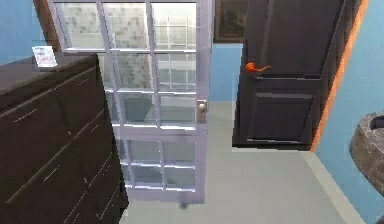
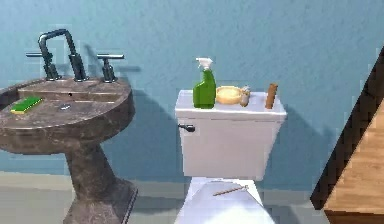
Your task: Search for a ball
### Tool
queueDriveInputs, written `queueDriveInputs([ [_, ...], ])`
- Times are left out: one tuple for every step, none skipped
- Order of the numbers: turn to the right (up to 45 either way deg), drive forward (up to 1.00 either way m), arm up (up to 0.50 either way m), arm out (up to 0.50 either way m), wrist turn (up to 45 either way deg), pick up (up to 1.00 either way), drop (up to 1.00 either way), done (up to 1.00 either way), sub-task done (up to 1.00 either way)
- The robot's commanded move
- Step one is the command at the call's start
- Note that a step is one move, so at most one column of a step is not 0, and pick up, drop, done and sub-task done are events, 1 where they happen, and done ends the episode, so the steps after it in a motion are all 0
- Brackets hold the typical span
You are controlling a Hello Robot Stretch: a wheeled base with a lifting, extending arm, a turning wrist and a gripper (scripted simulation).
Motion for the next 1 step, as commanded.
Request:
queueDriveInputs([
  [24.0, 0.00, 0.00, 0.00, 0.0, 0.00, 0.00, 0.00, 0.00],
])
